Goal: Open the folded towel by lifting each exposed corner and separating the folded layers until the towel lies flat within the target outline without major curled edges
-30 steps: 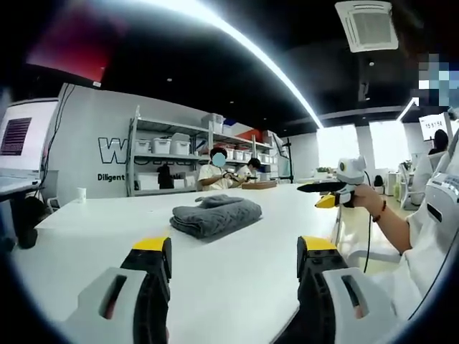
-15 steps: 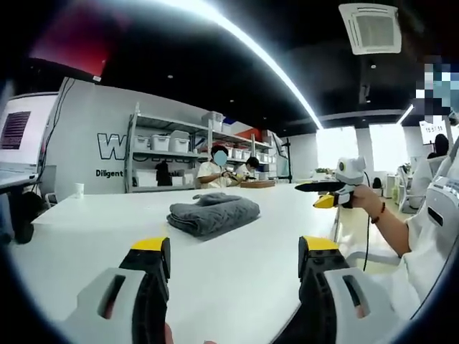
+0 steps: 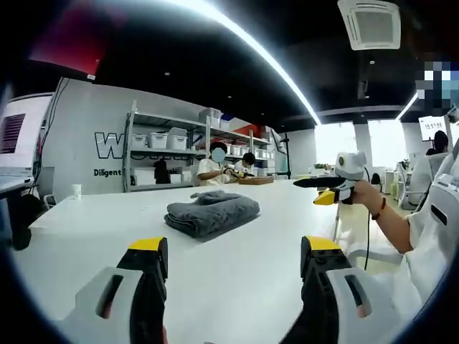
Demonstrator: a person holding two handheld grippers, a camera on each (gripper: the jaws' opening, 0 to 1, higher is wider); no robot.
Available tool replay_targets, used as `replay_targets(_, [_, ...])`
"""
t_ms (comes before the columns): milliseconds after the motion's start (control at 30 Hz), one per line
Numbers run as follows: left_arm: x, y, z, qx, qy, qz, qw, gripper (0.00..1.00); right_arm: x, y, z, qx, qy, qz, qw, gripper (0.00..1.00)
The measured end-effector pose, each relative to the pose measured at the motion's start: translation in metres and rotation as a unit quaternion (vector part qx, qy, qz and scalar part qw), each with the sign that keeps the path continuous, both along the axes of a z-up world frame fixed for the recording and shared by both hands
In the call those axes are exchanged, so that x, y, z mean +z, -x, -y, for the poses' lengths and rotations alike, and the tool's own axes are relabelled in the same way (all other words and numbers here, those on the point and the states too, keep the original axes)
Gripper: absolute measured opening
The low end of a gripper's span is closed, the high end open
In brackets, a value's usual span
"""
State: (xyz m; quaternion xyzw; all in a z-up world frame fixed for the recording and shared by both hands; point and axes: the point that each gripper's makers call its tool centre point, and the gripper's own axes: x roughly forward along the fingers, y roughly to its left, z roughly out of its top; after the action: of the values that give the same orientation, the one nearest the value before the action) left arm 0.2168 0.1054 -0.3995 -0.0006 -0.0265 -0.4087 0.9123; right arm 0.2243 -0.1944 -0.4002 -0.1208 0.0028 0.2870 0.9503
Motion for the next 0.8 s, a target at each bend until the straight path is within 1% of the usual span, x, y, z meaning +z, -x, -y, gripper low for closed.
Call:
replay_targets(233, [-0.003,0.000,0.001,-0.001,-0.002,-0.003,1.0000,0.73,-0.001,0.001,-0.002,0.001,0.003,-0.001,1.0000,0.76])
replay_targets(333, [-0.005,-0.001,0.003,-0.006,0.007,-0.014,0.9999,0.73,-0.001,0.002,-0.005,0.003,0.007,0.000,1.0000,0.76])
replay_targets(433, [-0.008,-0.001,0.004,-0.005,0.001,-0.017,0.9998,0.73,-0.002,0.002,-0.006,0.003,0.010,-0.001,0.9999,0.76])
replay_targets(500, [-0.007,-0.001,0.005,-0.005,-0.003,-0.013,0.9999,0.73,-0.001,0.002,-0.006,0.003,0.008,0.000,1.0000,0.76])
replay_targets(567, [-0.007,-0.001,0.005,-0.008,-0.001,-0.013,0.9999,0.73,0.000,0.002,-0.007,0.003,0.007,0.002,1.0000,0.76])
replay_targets(600, [-0.005,-0.001,0.005,-0.009,0.007,-0.015,0.9998,0.73,0.000,0.001,-0.007,0.004,0.005,-0.001,1.0000,0.76])
replay_targets(667, [-0.005,-0.002,0.005,-0.007,0.004,-0.013,0.9999,0.73,0.000,0.000,-0.008,0.004,0.006,-0.001,1.0000,0.76])
replay_targets(800, [-0.009,-0.006,0.005,0.001,-0.006,-0.019,0.9998,0.73,0.000,-0.001,-0.010,0.008,0.010,-0.003,0.9999,0.76])
